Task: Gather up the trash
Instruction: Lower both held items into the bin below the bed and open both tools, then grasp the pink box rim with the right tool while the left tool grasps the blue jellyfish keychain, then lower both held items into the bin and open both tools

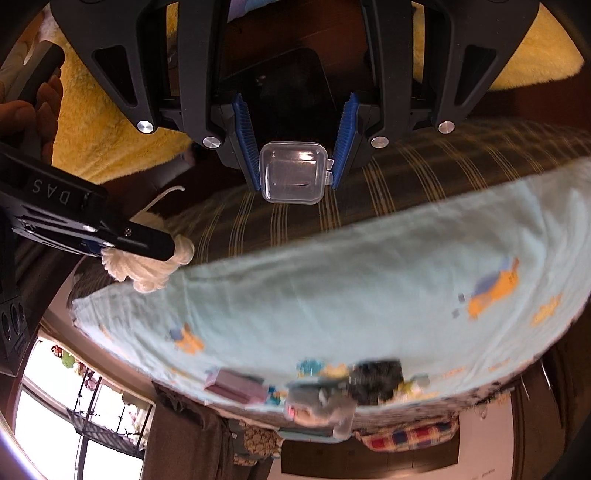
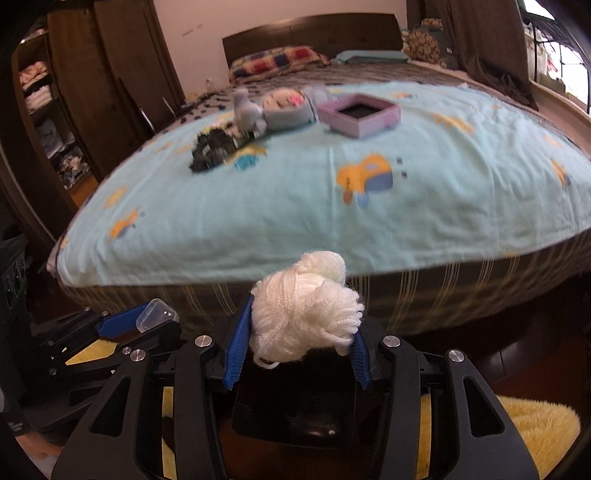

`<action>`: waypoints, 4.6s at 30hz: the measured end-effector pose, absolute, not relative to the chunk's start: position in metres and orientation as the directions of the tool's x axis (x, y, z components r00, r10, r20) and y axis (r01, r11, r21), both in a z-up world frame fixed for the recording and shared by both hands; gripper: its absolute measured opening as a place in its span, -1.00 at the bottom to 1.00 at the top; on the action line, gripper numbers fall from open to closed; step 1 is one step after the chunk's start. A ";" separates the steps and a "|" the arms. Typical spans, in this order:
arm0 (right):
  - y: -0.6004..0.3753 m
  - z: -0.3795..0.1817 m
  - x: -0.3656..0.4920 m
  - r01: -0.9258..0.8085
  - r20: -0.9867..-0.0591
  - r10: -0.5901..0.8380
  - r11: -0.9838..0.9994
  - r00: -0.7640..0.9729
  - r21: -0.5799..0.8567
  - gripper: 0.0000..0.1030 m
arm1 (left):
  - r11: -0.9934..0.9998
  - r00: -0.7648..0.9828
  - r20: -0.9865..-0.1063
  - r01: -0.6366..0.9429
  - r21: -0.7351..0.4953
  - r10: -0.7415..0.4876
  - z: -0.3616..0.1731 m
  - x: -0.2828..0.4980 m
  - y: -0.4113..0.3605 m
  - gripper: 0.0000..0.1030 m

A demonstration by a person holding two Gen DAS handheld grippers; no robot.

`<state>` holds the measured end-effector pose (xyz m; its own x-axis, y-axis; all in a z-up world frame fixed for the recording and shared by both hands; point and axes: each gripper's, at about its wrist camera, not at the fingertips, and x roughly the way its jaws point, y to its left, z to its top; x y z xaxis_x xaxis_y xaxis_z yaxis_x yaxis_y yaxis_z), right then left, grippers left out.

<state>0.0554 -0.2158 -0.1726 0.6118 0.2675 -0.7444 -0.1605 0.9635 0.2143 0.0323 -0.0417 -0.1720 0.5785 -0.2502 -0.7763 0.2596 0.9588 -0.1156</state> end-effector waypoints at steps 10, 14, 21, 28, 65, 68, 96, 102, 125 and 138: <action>-0.209 -0.252 0.065 -0.128 -0.852 0.263 0.965 0.452 0.230 -0.07 | 0.948 0.430 -0.857 0.261 -0.184 -0.285 -0.243 0.039 -0.048 -0.29; -0.208 -0.276 0.066 -0.109 -0.876 0.264 0.964 0.403 0.241 -0.07 | 0.944 0.375 -0.881 0.267 -0.194 -0.287 -0.265 0.043 -0.053 -0.29; -0.210 -0.292 0.063 -0.095 -0.884 0.273 0.962 0.380 0.256 -0.03 | 0.941 0.316 -0.904 0.266 -0.208 -0.289 -0.286 0.047 -0.055 -0.28; -0.209 -0.286 0.071 -0.098 -0.878 0.288 0.957 0.383 0.271 0.23 | 0.943 0.311 -0.907 0.258 -0.208 -0.285 -0.290 0.047 -0.050 -0.05; -0.241 -0.109 0.149 -0.121 -0.618 0.199 0.979 0.761 0.166 0.47 | 0.964 0.663 -0.714 0.260 -0.062 -0.225 -0.120 0.106 -0.033 0.43; -0.235 -0.104 0.170 -0.148 -0.608 0.212 0.977 0.765 0.154 0.38 | 0.961 0.654 -0.719 0.267 -0.075 -0.238 -0.119 0.123 -0.039 0.41; -0.213 -0.136 0.257 -0.247 -0.696 0.221 0.967 0.683 0.064 -0.90 | 0.951 0.618 -0.743 0.299 -0.083 -0.259 -0.131 0.212 -0.069 -0.47; -0.211 -0.122 0.235 -0.254 -0.680 0.216 0.966 0.701 0.045 -0.94 | 0.947 0.621 -0.735 0.308 -0.090 -0.272 -0.125 0.193 -0.065 -0.48; -0.192 -0.104 0.077 -0.325 -0.647 0.332 0.936 0.686 0.136 -0.94 | 0.937 0.665 -0.680 0.334 -0.098 -0.308 -0.104 0.057 -0.040 -0.48; -0.194 -0.189 0.042 -0.281 -0.775 0.336 0.936 0.535 0.211 -0.94 | 0.929 0.528 -0.789 0.343 -0.140 -0.314 -0.179 0.029 -0.039 -0.47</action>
